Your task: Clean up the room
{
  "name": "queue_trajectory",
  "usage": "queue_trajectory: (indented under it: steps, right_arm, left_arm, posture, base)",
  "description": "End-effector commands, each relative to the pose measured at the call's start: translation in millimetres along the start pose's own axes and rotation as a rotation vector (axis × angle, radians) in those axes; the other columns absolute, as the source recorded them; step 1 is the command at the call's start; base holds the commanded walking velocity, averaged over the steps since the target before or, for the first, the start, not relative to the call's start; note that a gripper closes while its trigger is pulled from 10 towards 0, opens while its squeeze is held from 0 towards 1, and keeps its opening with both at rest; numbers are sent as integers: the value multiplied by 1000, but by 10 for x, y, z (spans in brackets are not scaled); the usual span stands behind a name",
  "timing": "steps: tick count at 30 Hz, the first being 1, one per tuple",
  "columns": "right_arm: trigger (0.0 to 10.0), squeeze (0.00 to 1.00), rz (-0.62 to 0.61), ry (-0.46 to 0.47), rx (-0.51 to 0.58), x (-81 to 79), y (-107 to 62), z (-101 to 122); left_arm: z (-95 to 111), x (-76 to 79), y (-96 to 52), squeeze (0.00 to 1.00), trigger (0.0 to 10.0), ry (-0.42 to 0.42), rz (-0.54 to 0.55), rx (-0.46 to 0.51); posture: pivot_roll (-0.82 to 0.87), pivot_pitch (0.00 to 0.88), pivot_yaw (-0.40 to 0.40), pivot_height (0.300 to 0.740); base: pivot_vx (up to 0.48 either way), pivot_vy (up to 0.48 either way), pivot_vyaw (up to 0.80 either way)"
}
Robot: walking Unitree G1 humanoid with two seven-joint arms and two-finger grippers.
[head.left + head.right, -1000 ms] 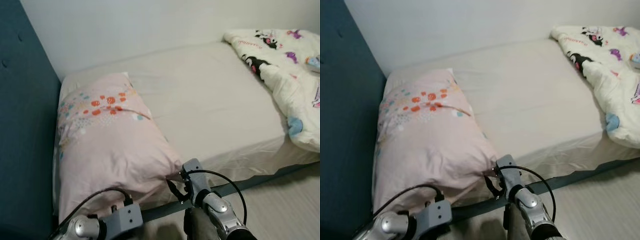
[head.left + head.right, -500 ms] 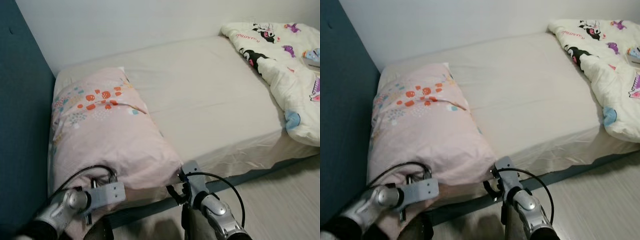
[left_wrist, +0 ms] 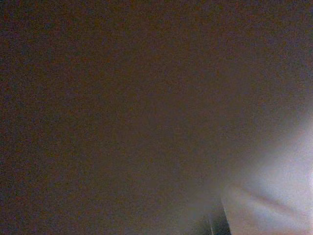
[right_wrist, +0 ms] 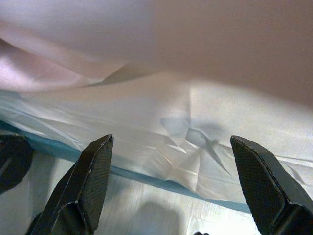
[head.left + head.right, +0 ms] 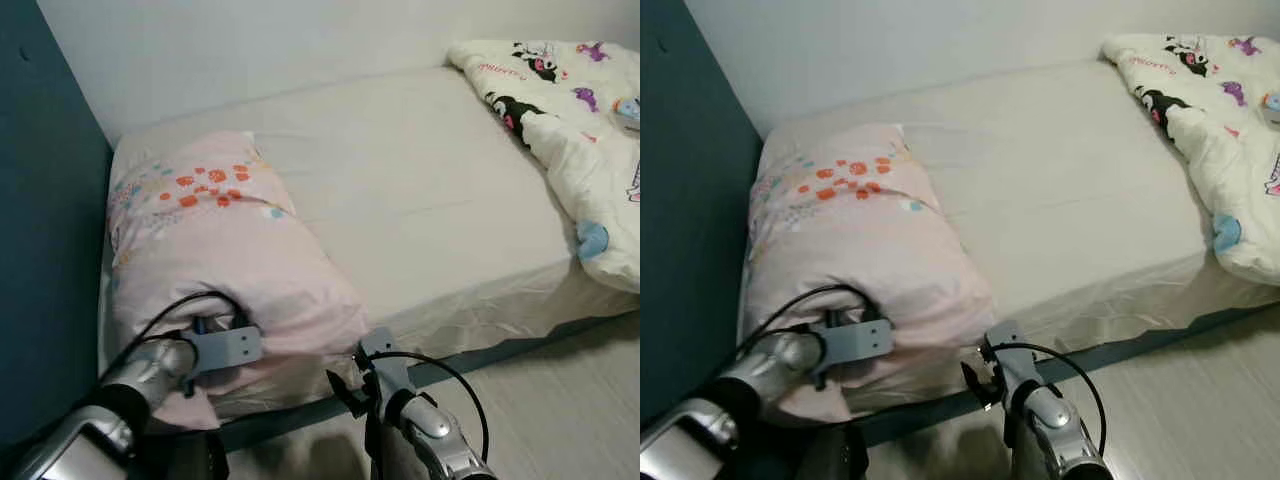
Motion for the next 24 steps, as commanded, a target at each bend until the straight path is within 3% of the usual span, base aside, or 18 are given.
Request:
queue_trajectory:
  steps: [1, 3, 6, 10, 11, 14, 17, 18, 19, 22, 23, 24]
  right_arm:
    - [10000, 0, 13, 3, -16, -62, -5, -40]
    - [10000, 0, 10, 1, -17, -59, -2, -36]
    - [10000, 0, 3, -7, -13, -52, 26, 4]
    - [10000, 0, 0, -15, -6, -43, 53, 46]
    - [10000, 0, 0, -15, -6, -43, 53, 46]
    - [10000, 0, -11, -25, -1, -9, 75, 86]
    - [10000, 0, -16, -28, 0, 4, 78, 94]
    - [10000, 0, -21, -31, -1, 23, 83, 103]
    - [10000, 0, -21, -31, -1, 23, 83, 103]
    - [10000, 0, -20, -34, -3, 30, 87, 108]
    - [10000, 0, -20, -34, -3, 30, 87, 108]
    - [10000, 0, -20, -35, -3, 31, 88, 108]
  left_arm:
    - [74, -105, 13, 0, 10000, 6, 48, 19]
    - [182, -143, 37, 0, 10000, -6, 72, 48]
    - [587, -358, 97, 0, 10000, 15, 174, 130]
    - [685, -564, 76, 0, 10000, 59, 235, 130]
    - [685, -564, 76, 0, 10000, 59, 235, 130]
    - [601, -869, -9, 0, 10000, 114, 320, 81]
    - [560, -967, -45, 0, 10000, 128, 348, 63]
    - [450, -1219, -155, 0, 10000, 175, 427, 13]
    - [450, -1219, -155, 0, 10000, 175, 427, 13]
    - [292, -1510, -316, 0, 10000, 235, 522, -58]
    - [292, -1510, -316, 0, 10000, 235, 522, -58]
    - [245, -1606, -377, 0, 10000, 257, 553, -80]
  posture:
    - [-23, 251, 5, 536]
    - [-24, 251, 5, 536]
    - [-32, 254, 4, 536]
    - [-36, 254, 6, 536]
    - [-36, 254, 6, 536]
    - [-37, 251, 11, 536]
    - [-37, 251, 11, 536]
    - [-35, 250, 4, 536]
    - [-35, 250, 4, 536]
    - [-33, 252, -3, 536]
    - [-33, 252, -3, 536]
    - [-33, 252, -3, 536]
  base:
    - [0, 0, 0]
    - [0, 0, 0]
    - [0, 0, 0]
    - [0, 0, 0]
    - [0, 0, 0]
    - [0, 0, 0]
    - [0, 0, 0]
    - [0, 0, 0]
    - [0, 0, 0]
    - [0, 0, 0]
    - [0, 0, 0]
    - [0, 0, 0]
Point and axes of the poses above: a point about 5 cm out from each wrist's last joint towards the gripper, its own y axis pointing out of the wrist towards the gripper, its own z axis along the axis of the wrist's last joint, x = y × z, the point moved 5 cm from there along y, pointing out of the wrist towards the gripper, and after that the axes turned 7 degrees about -y, right-handed, at the moved point
